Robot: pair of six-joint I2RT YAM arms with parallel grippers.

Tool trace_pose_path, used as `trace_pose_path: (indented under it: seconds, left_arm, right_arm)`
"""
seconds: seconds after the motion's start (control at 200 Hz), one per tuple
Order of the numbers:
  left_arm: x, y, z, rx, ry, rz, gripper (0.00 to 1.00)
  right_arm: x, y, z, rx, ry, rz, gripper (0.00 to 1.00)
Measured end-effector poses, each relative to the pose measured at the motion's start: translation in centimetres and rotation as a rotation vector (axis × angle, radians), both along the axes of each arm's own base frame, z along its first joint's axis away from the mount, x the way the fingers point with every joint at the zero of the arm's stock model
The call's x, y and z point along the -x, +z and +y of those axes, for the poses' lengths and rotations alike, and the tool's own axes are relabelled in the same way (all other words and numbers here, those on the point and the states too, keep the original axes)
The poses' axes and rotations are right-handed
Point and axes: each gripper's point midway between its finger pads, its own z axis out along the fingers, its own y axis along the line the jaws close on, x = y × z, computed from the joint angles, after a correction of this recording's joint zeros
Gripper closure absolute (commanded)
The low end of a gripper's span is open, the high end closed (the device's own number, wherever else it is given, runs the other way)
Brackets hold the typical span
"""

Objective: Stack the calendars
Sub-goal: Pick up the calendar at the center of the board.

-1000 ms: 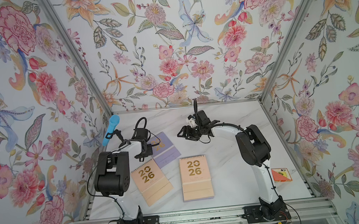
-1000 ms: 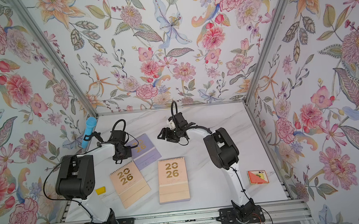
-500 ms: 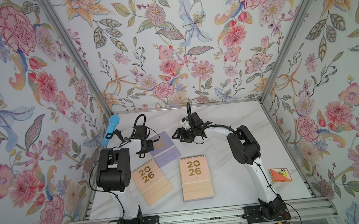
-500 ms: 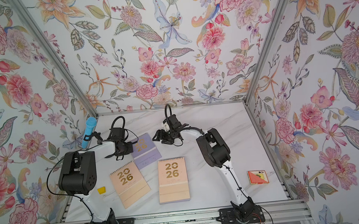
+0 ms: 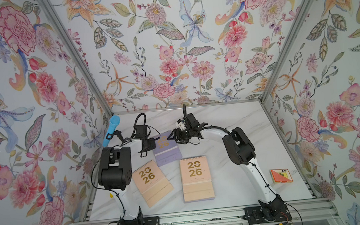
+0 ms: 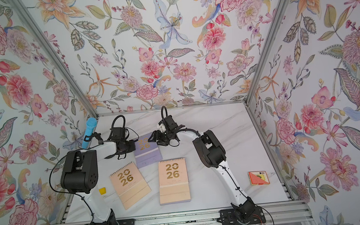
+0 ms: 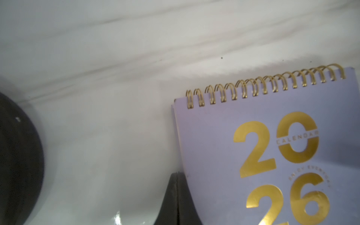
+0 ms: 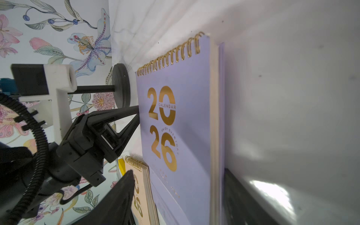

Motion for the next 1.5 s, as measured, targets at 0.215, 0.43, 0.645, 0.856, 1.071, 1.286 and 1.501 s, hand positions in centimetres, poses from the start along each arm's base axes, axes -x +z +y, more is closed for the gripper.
trace_pose_path:
  seconds: [0.215, 0.43, 0.645, 0.856, 1.071, 1.286, 1.501]
  left_arm:
    - [0.0, 0.1, -0.6, 0.036, -0.008, 0.0, 1.0]
    - [0.3, 0.1, -1.2, 0.062, -0.025, 0.019, 1.0]
    - [0.8, 0.2, -1.6, 0.074, -0.036, 0.049, 1.0]
    - [1.3, 1.5, -1.6, 0.082, -0.031, 0.048, 1.0]
    - [1.3, 5.4, -2.3, 0.109, -0.034, -0.025, 1.0]
    - [2.0, 9.6, -4.8, 0.15, -0.068, -0.113, 1.0]
    - [5.1, 12.1, -7.8, 0.205, -0.106, -0.167, 1.0]
  right_arm:
    - [0.3, 0.0, 0.4, -0.125, -0.015, 0.047, 0.65]
    - [-0.1, -0.1, -0.4, -0.13, -0.037, 0.056, 0.76]
    - [0.0, 2.0, -0.7, -0.138, -0.042, 0.019, 0.86]
    - [0.4, 3.5, -1.6, -0.131, -0.059, -0.009, 0.94]
    - [1.4, 5.3, -3.8, -0.118, -0.094, -0.023, 0.97]
    - [3.5, 9.2, -7.0, -0.143, -0.127, -0.078, 0.98]
    - [7.7, 11.6, -10.4, -0.168, -0.139, -0.115, 0.98]
